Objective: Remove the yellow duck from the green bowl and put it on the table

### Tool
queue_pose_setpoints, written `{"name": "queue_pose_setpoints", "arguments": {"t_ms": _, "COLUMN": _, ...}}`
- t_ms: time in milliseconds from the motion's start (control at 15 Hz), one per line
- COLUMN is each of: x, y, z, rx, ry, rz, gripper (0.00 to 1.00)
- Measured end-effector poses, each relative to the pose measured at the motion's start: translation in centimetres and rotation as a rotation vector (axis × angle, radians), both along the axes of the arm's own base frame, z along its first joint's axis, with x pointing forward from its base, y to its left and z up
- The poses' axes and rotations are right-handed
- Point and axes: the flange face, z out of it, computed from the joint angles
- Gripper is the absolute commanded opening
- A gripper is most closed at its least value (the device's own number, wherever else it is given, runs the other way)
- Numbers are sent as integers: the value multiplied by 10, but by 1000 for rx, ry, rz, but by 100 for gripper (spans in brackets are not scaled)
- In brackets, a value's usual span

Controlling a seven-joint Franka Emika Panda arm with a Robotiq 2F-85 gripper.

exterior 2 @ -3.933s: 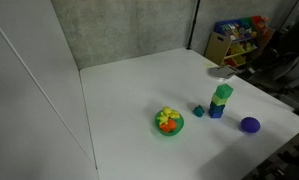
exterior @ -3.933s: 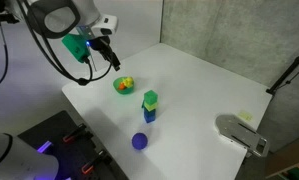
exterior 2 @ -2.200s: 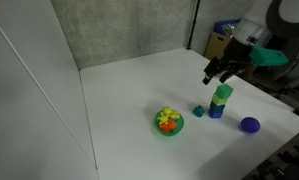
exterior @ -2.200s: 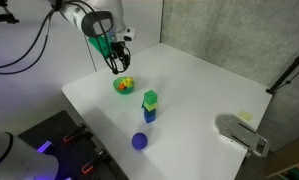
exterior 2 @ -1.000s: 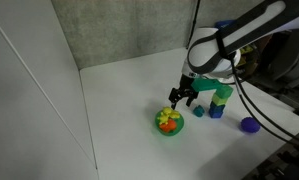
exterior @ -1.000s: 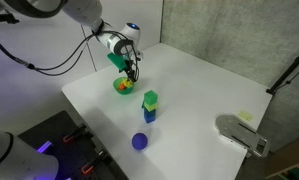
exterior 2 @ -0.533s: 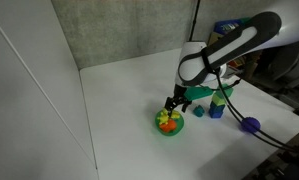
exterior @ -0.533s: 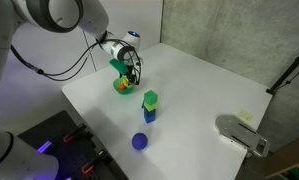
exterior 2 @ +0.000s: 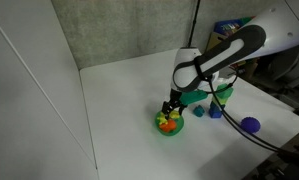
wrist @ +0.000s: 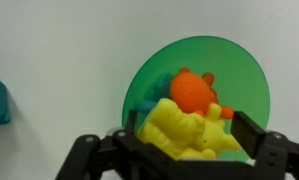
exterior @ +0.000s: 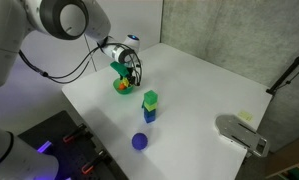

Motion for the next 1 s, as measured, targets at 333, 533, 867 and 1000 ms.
{"name": "queue_pose_setpoints", "arguments": {"t_ms": 333, "x": 7, "y": -1, "z": 0, "rx": -20, "ry": -15, "rz": 2, "gripper": 33}}
{"name": "queue_pose_setpoints", "arguments": {"t_ms": 533, "x": 9, "y": -1, "z": 2, "rx": -18, "ry": -21, "rz": 2, "gripper": 27}}
{"name": "queue_pose_setpoints", "arguments": {"t_ms": 867, "x": 14, "y": 5, "z": 15, "rx": -6, "ry": -43, "rz": 6, "gripper": 26}}
{"name": "queue_pose_setpoints", "arguments": {"t_ms": 1000, "x": 16, "y": 9, "z": 27, "rx": 3, "ry": -50, "rz": 9, "gripper": 26}}
